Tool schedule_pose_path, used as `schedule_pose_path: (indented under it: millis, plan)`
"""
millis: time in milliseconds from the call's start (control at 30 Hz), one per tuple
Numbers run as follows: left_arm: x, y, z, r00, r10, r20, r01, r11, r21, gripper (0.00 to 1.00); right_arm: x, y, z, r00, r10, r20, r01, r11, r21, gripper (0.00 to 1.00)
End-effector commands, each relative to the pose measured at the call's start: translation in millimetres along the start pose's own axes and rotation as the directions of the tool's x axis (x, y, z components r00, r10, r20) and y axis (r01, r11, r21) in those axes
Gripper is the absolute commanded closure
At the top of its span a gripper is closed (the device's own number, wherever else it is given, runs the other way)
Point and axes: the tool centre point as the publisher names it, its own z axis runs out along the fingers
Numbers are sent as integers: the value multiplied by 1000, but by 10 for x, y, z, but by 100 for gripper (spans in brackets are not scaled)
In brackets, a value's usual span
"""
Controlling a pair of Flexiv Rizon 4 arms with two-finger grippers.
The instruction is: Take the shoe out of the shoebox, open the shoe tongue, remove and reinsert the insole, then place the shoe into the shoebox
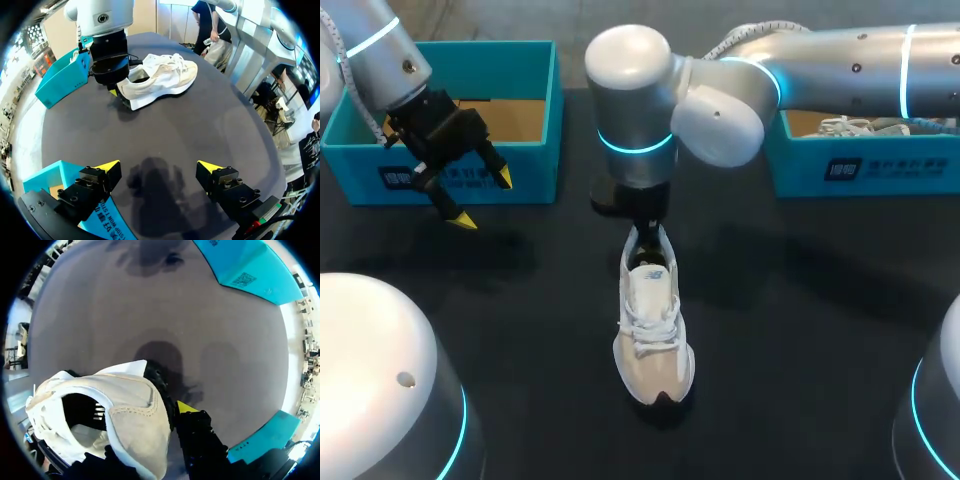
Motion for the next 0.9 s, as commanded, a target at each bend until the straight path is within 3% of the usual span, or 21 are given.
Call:
schedule_pose_path:
  millis: [33,300,733,900]
  plan:
    - [8,-2,-2,1000,0,0,0,1000,-2,0,-32,-70,-267,1000,10,11,-10,1000,9,100]
    - [8,-2,-2,1000,0,0,0,1000,-2,0,-206,-206,-643,999,5,46,-4,1000,-21,100]
    - [8,-2,-2,1000,0,0,0,1000,-2,0,-572,-444,-1159,996,0,87,-4,999,42,100]
    - [8,-2,-2,1000,0,0,0,1000,-2,0,-658,-573,-1303,994,14,110,-11,999,-36,100]
